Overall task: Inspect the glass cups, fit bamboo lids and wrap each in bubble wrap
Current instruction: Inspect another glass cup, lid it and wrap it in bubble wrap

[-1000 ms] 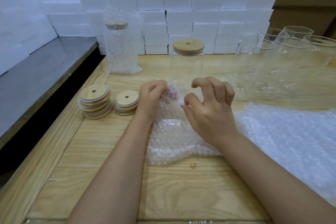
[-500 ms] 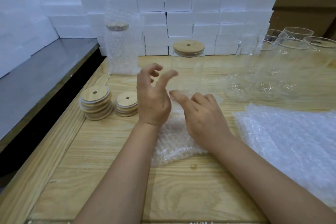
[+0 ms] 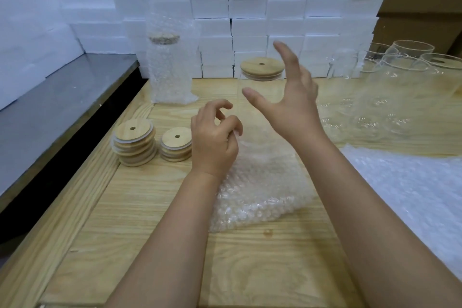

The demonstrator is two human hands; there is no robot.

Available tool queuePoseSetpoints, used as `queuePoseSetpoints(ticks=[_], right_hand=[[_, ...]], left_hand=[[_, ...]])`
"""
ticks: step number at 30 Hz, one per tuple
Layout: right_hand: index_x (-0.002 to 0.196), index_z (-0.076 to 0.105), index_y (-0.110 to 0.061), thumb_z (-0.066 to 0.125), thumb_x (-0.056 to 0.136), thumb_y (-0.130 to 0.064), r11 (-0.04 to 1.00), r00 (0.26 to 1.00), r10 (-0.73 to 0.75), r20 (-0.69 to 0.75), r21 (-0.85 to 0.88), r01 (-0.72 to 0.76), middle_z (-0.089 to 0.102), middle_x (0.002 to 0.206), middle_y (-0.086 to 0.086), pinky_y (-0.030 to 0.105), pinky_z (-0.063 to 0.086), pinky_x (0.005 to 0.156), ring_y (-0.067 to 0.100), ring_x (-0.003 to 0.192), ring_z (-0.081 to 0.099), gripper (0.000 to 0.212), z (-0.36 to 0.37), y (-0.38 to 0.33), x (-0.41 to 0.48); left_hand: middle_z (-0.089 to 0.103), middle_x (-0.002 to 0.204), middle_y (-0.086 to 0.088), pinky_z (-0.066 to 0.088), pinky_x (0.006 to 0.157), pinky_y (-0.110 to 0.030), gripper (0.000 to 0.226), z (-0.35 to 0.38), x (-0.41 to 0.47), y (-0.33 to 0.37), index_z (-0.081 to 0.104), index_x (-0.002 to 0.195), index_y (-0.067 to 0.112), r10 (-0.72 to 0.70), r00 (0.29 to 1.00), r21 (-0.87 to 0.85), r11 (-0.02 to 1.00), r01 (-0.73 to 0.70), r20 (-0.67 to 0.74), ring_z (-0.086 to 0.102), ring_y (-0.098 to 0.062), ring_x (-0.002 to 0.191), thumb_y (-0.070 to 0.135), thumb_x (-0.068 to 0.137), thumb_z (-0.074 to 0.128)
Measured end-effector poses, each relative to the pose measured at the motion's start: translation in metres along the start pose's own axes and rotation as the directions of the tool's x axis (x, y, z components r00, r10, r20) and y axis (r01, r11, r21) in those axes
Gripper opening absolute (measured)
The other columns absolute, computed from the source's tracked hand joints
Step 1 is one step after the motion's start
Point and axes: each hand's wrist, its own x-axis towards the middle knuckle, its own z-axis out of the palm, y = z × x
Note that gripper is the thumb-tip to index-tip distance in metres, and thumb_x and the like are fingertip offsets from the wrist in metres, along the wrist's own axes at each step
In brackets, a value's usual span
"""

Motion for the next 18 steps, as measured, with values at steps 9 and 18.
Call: queuePoseSetpoints(ticks=[9, 18], right_hand=[[0.123, 0.047, -0.034, 0.076, 0.078, -0.036, 0.989, 0.995, -0.053, -0.088, 0.131, 0.065, 0.054, 0.118, -0.011, 0.029, 0.045, 0.092, 0.011, 0.107, 0.051, 0.054, -0.001, 0.009, 0.011], [0.123, 0.043, -0.026, 0.073, 0.083, -0.037, 0.893, 0.925, -0.038, -0.379, 0.402, 0.201, 0.052, 0.123, -0.008, 0.044, 0.052, 0.088, 0.022, 0.106, 0.057, 0.052, -0.050, -0.017, 0.017]], left_hand=[[0.069, 0.100, -0.015, 0.039, 0.077, -0.045, 0.022, 0.004, -0.002, -0.001, 0.063, 0.062, 0.003, -0.004, 0.998, 0.048, 0.999, 0.001, 0.062, 0.065, -0.032, 0.085, 0.003, 0.070, 0.043], [0.069, 0.104, -0.015, 0.034, 0.082, -0.041, 0.021, 0.009, -0.002, -0.001, 0.067, 0.068, 0.002, -0.082, 0.987, 0.037, 0.996, 0.078, 0.140, 0.065, -0.033, 0.092, -0.001, 0.073, 0.047]])
